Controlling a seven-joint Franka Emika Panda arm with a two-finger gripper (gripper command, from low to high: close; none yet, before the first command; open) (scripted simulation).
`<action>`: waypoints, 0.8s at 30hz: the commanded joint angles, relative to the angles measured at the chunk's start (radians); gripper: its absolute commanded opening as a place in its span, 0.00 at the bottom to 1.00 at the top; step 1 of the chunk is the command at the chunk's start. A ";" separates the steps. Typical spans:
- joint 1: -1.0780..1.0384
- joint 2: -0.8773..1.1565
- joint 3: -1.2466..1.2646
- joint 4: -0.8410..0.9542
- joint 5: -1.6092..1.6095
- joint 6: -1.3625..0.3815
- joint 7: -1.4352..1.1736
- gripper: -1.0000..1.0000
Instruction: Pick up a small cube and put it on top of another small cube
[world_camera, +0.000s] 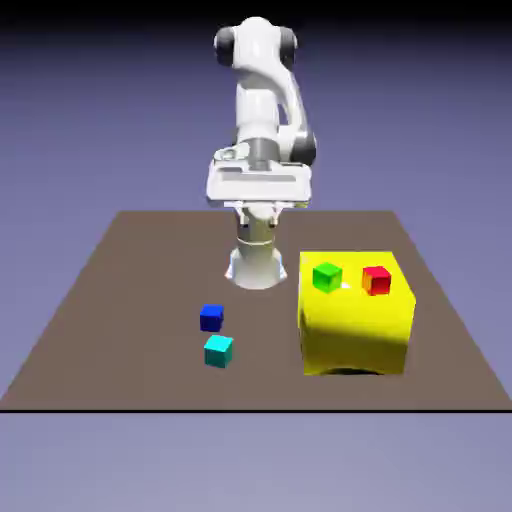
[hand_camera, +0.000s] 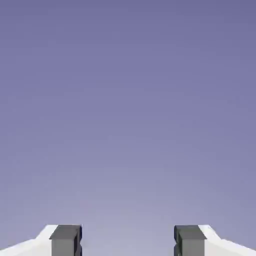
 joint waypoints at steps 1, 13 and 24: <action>-0.036 0.032 0.015 0.009 0.038 -0.026 0.023 0.50; -0.471 0.413 0.200 0.120 0.491 -0.337 0.293 0.50; -0.870 0.763 0.369 0.222 0.906 -0.622 0.541 0.50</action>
